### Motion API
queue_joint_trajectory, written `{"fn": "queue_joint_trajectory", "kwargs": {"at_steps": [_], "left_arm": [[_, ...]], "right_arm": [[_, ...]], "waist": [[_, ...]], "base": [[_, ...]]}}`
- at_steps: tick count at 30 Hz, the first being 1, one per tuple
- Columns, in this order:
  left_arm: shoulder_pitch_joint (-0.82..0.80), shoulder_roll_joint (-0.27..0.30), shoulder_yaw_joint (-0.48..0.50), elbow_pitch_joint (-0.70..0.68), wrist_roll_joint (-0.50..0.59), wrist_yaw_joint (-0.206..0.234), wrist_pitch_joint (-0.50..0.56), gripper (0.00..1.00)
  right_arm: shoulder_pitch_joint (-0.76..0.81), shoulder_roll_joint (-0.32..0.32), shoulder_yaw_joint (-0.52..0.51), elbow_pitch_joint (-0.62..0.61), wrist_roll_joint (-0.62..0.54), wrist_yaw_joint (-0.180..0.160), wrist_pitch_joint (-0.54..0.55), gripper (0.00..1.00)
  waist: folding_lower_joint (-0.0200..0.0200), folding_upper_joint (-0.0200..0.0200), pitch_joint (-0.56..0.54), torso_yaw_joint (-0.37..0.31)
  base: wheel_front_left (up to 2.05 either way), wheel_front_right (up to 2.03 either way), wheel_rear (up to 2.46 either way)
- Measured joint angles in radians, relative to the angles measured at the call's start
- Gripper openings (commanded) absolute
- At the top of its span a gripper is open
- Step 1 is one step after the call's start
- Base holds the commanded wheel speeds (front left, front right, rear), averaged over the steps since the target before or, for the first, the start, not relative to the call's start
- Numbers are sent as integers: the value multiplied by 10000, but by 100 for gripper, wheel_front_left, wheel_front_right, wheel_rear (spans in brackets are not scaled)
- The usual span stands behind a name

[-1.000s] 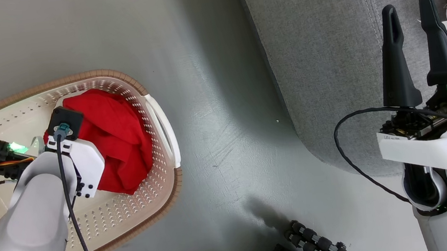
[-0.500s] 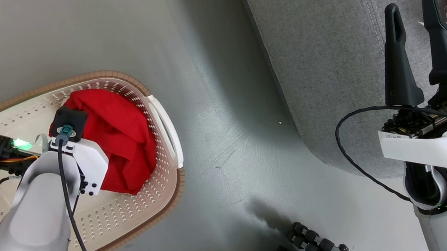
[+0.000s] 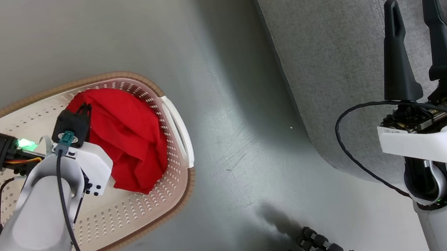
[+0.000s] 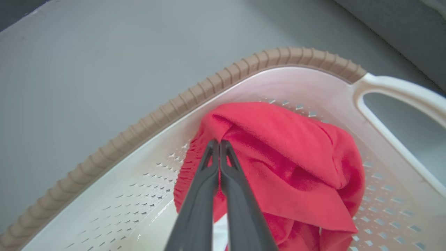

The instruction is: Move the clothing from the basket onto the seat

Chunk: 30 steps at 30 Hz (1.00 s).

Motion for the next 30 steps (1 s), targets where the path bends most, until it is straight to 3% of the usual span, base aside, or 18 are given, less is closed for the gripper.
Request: {"fn": "queue_joint_trajectory", "kwargs": {"at_steps": [13, 30], "left_arm": [[522, -125, 77, -623, -138, 107, -395, 0], [1520, -232, 518, -2102, -433, 704, -525, 0]], "right_arm": [[-202, -4, -94, 119, -449, 0, 0, 100], [-405, -19, -295, 236, -1141, 0, -2, 100]], "waist": [[0, 0, -447, 436], [0, 0, -1260, 1072]], "base": [[0, 0, 0], [0, 0, 0]]}}
